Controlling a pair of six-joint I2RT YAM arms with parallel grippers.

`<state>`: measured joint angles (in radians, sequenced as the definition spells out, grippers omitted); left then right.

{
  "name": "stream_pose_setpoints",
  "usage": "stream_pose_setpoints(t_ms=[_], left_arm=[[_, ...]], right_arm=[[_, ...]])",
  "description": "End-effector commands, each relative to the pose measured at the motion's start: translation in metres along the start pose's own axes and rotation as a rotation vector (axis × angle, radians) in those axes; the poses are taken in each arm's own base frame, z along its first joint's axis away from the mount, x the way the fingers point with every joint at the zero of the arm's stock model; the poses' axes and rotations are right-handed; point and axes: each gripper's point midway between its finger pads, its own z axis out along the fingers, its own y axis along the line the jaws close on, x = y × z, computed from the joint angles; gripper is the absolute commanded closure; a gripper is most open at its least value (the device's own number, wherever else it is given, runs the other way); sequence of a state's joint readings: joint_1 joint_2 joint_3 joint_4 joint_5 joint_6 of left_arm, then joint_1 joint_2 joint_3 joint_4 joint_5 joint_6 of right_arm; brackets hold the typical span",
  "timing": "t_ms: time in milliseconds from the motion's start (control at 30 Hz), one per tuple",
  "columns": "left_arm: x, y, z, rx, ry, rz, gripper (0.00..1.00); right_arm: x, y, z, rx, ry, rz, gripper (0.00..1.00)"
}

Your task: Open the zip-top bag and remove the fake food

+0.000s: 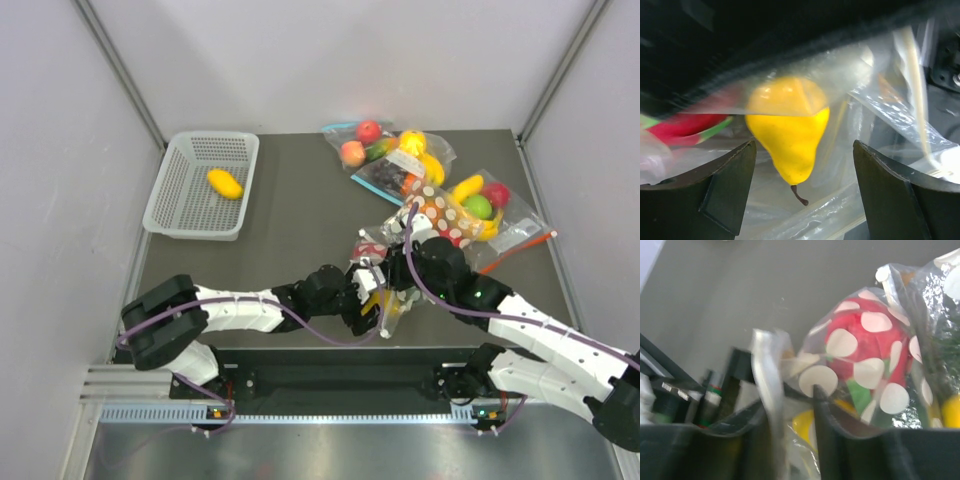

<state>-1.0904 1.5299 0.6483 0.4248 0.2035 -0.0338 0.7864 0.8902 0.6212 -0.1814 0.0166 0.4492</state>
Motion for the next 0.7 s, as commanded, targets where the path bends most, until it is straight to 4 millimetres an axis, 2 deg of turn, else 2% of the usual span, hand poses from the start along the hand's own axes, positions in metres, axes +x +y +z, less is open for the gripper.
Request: stream_pose_setpoints(t_ms=[0,33,133,400,500,533,600,633,667], left_arm=[[-0.012,0.016,-0.012,-0.114,-0.016,-0.012,0.17],[-0.011,0.018,-0.012,-0.128,-0.011,-0.012,0.17],[-0.010,0.024,-0.009,-0.161,-0.022,-0.034,0.17],[-0.022,0.035,-0.008,-0.228,-0.094,-0.075,0.16],[-0.022,0.033,-0.005,-0.215,-0.099,-0.080,0.16],[-0.019,0.033,-0.004,-0.214,-0.093,-0.082,0.16],[-0.019,0.031,-0.002,-0.200,-0.105,-0.083,0.16],[-0.017,0.031,-0.002,-0.197,-0.105,-0.088,0.16],[-0.016,0.030,-0.002,-0.197,-0.108,-0.089,0.16]], right_arm=[[-0.008,0.000,-0.008,0.019,-0.026,-0.016,0.63],[-0.007,0.001,-0.011,0.016,-0.024,-0.016,0.52],[0.008,0.004,-0.016,0.010,0.024,-0.026,0.44],[0.044,0.005,-0.024,0.076,0.103,-0.027,0.39],[0.060,0.001,-0.022,0.113,0.150,-0.031,0.45],[0.068,0.000,-0.019,0.126,0.177,-0.039,0.52],[0.076,-0.004,-0.018,0.153,0.202,-0.035,0.60],[0.080,-0.004,-0.017,0.159,0.216,-0.039,0.71],[0.083,-0.004,-0.017,0.160,0.224,-0.036,0.78]])
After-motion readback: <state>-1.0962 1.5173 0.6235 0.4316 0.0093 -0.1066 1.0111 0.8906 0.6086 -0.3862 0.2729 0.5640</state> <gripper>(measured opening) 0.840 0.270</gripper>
